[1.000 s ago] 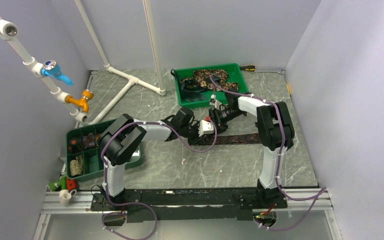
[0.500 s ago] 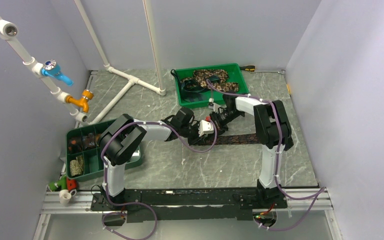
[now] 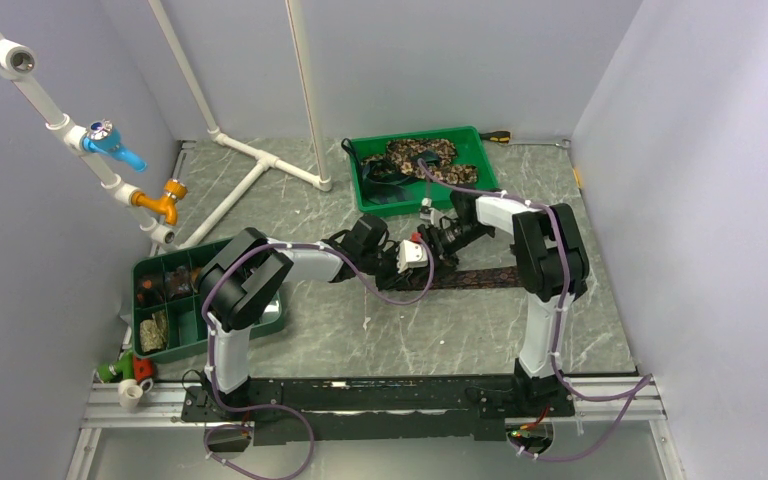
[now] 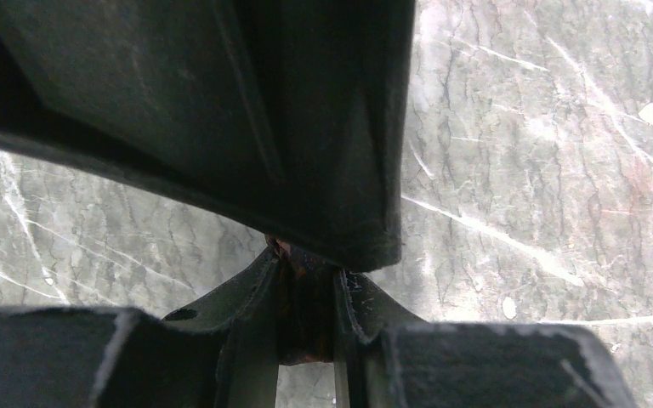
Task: Roll the ties
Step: Roll the tie at the center of the board.
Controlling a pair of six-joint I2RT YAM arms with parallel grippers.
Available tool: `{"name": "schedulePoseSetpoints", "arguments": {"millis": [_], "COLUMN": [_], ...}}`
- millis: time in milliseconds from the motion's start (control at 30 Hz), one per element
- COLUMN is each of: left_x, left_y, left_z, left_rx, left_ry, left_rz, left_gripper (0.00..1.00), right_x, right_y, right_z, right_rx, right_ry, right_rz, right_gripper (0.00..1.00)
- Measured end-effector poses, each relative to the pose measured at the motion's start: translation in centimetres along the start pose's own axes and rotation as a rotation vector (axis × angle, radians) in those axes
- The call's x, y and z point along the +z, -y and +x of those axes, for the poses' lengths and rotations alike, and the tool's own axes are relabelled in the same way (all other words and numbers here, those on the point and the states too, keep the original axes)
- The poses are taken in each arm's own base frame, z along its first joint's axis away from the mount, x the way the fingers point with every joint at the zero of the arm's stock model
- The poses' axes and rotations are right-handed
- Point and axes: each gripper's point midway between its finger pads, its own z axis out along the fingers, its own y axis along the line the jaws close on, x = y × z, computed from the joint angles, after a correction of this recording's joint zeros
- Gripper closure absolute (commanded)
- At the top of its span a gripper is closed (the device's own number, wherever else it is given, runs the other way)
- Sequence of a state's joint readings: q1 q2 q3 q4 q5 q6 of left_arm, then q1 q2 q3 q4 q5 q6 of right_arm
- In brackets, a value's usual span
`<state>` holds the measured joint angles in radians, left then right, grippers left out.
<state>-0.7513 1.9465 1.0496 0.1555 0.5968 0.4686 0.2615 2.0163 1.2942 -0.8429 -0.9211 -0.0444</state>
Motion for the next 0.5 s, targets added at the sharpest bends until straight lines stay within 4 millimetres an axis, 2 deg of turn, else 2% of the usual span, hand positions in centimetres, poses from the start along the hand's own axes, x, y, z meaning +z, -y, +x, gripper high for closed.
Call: {"name": "schedulePoseSetpoints", "arguments": {"millis": [67, 167, 200, 300, 400, 500], "left_x": [0.0, 0.0, 0.0, 0.0, 0.0, -0.2], "left_y": [0.0, 0.0, 0.0, 0.0, 0.0, -0.1], "left_z": [0.0, 0.0, 0.0, 0.0, 0.0, 0.1], "left_rx": [0.0, 0.0, 0.0, 0.001, 0.009, 0.026], "left_ry": [0.0, 0.0, 0.0, 0.001, 0.007, 0.024], "left_rz": [0.0, 0.0, 0.0, 0.001, 0.002, 0.001], "left_gripper": [0.81, 0.8, 0.8, 0.78, 0.5, 0.32], "right_x": [0.2, 0.6, 0.7, 1.0, 1.0, 1.2], "right_y": [0.0, 0.3, 0.5, 1.0, 1.2, 2.2], "right_z": [0.1, 0.2, 0.2, 0.2, 0.2, 0.4], "right_rx": [0.004, 0.011, 0.004, 0.025, 0.03, 0.038], "right_ry": [-0.005, -0.013, -0.015, -0.021, -0.024, -0.035], "right_rz": [-0.009, -0.007, -0.003, 0.005, 0.013, 0.058], "right_gripper": [0.56, 0.94, 1.0, 1.0, 1.0, 1.0]}}
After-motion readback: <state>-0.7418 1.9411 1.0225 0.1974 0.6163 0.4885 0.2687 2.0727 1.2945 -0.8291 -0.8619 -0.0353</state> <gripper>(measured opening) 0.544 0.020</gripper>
